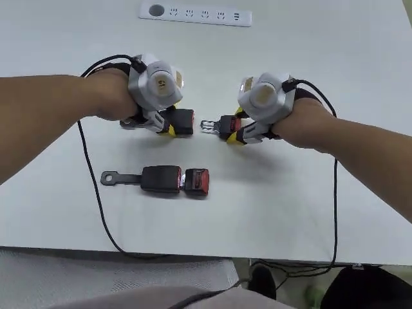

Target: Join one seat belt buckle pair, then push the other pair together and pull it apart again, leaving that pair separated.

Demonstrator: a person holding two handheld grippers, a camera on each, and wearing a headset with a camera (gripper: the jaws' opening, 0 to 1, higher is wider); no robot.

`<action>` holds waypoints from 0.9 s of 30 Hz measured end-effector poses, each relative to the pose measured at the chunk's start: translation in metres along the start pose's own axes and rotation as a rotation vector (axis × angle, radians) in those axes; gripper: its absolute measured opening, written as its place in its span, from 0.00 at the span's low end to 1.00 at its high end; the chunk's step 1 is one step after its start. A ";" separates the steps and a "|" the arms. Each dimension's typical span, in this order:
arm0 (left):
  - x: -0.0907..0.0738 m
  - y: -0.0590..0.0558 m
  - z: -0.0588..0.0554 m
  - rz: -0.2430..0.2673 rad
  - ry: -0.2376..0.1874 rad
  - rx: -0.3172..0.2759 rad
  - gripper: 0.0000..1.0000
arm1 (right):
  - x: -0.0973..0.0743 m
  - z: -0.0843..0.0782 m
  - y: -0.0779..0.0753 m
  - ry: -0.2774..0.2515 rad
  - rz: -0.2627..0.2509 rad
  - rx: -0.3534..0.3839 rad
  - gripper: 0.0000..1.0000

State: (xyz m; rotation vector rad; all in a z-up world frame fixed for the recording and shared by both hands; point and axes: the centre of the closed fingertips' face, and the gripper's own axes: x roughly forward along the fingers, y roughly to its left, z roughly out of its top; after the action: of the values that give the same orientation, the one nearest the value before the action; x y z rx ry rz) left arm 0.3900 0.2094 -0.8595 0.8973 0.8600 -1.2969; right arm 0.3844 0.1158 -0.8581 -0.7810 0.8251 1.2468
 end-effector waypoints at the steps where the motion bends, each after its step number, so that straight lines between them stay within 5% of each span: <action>1: 0.000 0.000 0.000 0.002 -0.001 -0.001 0.33 | 0.001 0.003 0.000 0.005 -0.003 -0.011 0.35; 12: -0.001 -0.001 -0.001 0.007 0.003 -0.008 0.33 | 0.004 0.021 0.005 0.000 -0.014 -0.073 0.35; 27: -0.001 -0.005 0.002 -0.012 -0.023 0.039 0.33 | 0.007 0.018 0.002 -0.016 0.025 -0.085 0.33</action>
State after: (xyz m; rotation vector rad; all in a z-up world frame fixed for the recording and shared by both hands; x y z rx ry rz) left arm 0.3852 0.2076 -0.8583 0.9069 0.8261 -1.3359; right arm 0.3848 0.1348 -0.8558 -0.8299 0.7749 1.3155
